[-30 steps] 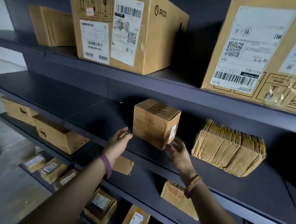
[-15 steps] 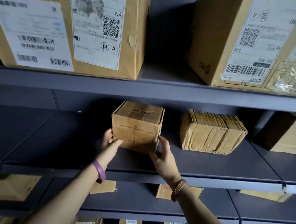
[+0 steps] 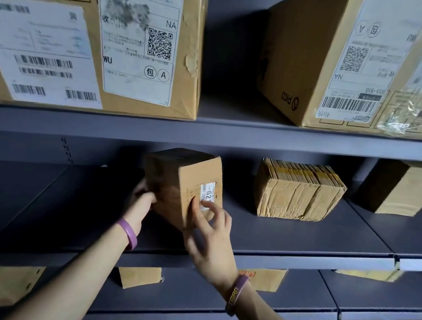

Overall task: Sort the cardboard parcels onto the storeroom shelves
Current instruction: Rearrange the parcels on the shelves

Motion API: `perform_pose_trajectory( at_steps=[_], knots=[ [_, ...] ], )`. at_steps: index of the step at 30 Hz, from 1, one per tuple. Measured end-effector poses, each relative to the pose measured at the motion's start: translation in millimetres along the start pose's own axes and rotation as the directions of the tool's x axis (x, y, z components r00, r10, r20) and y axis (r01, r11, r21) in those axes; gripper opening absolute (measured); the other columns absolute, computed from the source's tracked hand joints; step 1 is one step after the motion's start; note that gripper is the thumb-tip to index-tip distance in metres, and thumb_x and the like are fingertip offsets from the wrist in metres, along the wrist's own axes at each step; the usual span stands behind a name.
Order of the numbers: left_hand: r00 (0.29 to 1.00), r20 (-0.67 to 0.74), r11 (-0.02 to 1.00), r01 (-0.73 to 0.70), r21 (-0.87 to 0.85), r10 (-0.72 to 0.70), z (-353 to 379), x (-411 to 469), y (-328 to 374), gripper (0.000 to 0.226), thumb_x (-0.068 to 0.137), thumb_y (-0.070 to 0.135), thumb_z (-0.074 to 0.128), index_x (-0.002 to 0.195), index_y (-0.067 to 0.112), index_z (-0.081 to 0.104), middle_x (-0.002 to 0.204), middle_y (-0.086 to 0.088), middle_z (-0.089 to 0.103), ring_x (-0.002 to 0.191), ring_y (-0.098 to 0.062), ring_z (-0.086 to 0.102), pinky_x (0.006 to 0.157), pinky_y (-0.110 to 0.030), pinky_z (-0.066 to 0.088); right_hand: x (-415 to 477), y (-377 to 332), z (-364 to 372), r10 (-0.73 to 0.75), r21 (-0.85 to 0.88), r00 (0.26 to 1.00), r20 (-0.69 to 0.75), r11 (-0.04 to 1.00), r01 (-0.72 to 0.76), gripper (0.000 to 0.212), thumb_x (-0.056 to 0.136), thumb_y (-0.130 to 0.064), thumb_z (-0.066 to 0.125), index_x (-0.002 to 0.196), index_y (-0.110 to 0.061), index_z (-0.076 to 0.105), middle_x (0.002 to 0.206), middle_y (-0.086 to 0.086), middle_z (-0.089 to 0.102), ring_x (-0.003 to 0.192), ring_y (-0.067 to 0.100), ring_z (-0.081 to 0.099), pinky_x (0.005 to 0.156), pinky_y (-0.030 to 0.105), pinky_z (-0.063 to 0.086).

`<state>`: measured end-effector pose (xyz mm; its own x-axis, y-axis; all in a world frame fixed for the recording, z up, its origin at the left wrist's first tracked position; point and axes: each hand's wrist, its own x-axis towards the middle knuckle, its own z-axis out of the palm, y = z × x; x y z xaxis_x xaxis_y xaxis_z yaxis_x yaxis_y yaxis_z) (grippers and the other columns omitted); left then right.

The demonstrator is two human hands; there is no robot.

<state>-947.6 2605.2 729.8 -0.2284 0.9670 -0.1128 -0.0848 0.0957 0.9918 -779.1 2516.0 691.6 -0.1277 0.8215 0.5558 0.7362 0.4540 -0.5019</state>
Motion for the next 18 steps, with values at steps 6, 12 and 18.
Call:
perform_pose_trajectory(
  at_steps=[6,12,18],
  knots=[
    [0.993,-0.052,0.994,-0.105,-0.014,0.104,-12.1,-12.2,2.0,0.039,0.079,-0.01,0.04,0.099,0.015,0.062,0.094,-0.006,0.063,0.091,-0.022,0.057,0.07,-0.031,0.048,6.5,16.5,-2.6,0.281,0.449,0.959,-0.045,0.863,-0.232,0.054,0.093,-0.008,0.059,0.143,-0.007,0.038,0.144,0.004,0.036,0.136,0.008,0.036,0.118,0.035,0.029],
    [0.995,-0.103,0.927,-0.036,-0.374,-0.003,-7.8,-31.9,-1.9,0.056,0.085,-0.022,0.045,0.132,0.007,0.047,0.107,-0.019,0.058,0.1,-0.029,0.058,0.083,-0.038,0.053,9.8,21.5,-8.1,0.382,0.651,0.922,-0.07,0.717,-0.248,0.056,0.084,0.013,0.054,0.125,-0.024,0.046,0.132,0.003,0.053,0.126,0.015,0.052,0.109,0.036,0.043],
    [0.999,-0.013,0.939,0.044,-0.342,-0.051,-19.8,-38.8,-2.4,0.025,0.096,0.002,0.038,0.111,0.009,0.057,0.102,-0.012,0.066,0.111,-0.031,0.059,0.09,-0.043,0.053,6.5,18.7,-8.1,0.411,0.733,0.91,-0.05,0.634,-0.247,0.038,0.095,0.011,0.042,0.12,-0.015,0.054,0.13,0.002,0.06,0.123,0.012,0.056,0.11,0.037,0.043]
  ],
)
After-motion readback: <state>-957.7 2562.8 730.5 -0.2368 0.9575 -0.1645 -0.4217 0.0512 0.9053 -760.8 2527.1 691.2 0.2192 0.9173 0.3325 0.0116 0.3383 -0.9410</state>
